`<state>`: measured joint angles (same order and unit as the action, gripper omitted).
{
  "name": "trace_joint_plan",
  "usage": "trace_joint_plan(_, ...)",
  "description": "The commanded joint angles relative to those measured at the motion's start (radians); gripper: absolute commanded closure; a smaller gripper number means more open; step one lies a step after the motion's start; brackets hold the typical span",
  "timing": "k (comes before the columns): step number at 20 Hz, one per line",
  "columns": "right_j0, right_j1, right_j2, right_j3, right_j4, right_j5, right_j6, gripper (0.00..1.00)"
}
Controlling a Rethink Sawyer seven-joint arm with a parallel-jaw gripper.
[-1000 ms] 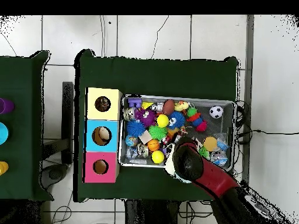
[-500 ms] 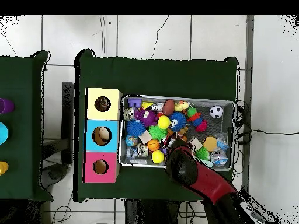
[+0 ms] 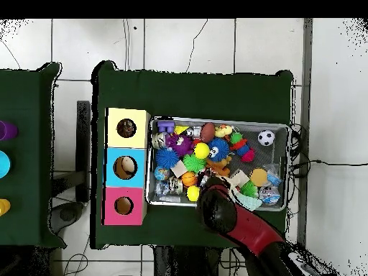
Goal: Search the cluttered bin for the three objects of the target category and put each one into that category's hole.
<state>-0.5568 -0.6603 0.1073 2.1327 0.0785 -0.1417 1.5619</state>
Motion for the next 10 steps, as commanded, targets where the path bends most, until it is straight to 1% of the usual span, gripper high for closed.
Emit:
trace_joint_plan(1,0.051,-0.045,0.012,0.066,0.086,0.034,0.301,1.00)
trace_joint_plan(4,0.094,-0.092,-0.010,0.080,0.124,0.076,0.310,1.00)
trace_joint_plan(7,0.137,-0.122,-0.035,0.087,0.160,0.102,0.315,1.00)
trace_joint_plan(10,0.200,-0.157,-0.069,0.096,0.207,0.133,0.322,1.00)
